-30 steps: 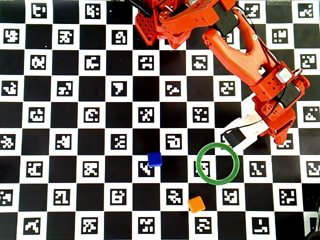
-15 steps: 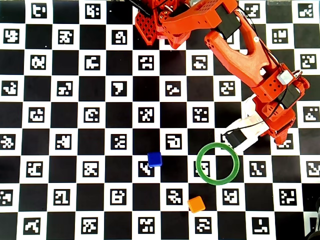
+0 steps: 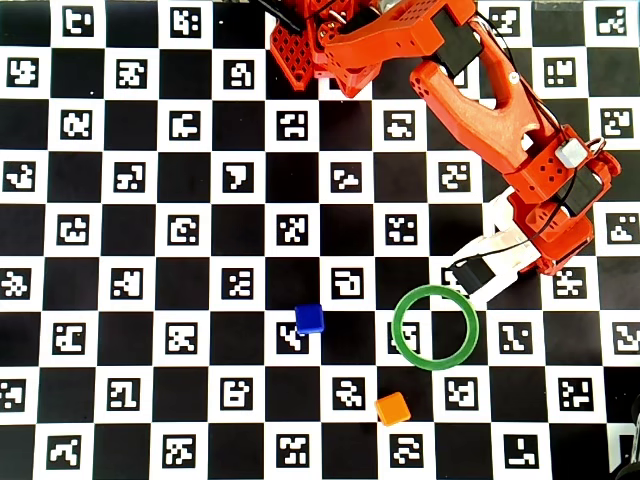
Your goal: Grab the red cube then put it in the green circle then put the blue cube on top and finally the orange cube on top
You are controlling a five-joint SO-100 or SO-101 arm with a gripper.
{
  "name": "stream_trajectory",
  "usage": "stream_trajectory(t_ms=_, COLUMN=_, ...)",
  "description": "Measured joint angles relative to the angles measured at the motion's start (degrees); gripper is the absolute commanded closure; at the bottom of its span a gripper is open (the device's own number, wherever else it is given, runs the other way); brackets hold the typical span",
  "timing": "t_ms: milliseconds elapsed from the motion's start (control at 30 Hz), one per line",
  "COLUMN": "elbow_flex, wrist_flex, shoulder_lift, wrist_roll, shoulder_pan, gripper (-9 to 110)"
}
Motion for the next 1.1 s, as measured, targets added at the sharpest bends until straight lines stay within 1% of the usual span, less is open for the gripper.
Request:
stream_trajectory(t_ms=167, elbow_flex=0.00, wrist_flex=-0.18, shoulder_lift=0.00, wrist_roll=-0.79, shoulder_pan=0.00, gripper=93)
stream_trajectory(t_ms=400, elbow_flex=1.58, wrist_flex=-0.62, shoulder_lift=0.79, wrist_roll=-2.46, shoulder_pan=0.00, gripper=94)
stream_trajectory(t_ms=733, elbow_flex=7.56, wrist_flex=3.96, shoulder_lift=12.22, wrist_roll=-4.31, shoulder_pan=0.09, gripper=95)
stream_trajectory(t_ms=933, elbow_flex=6.50, wrist_flex=8.00, shoulder_lift=15.64, wrist_roll=-5.27, shoulder_pan=4.31, gripper=95)
stream_trajectory(t_ms=1100, elbow_flex=-0.88, wrist_flex=12.66, shoulder_lift=15.64, wrist_roll=-3.16, shoulder_pan=8.88, gripper=95)
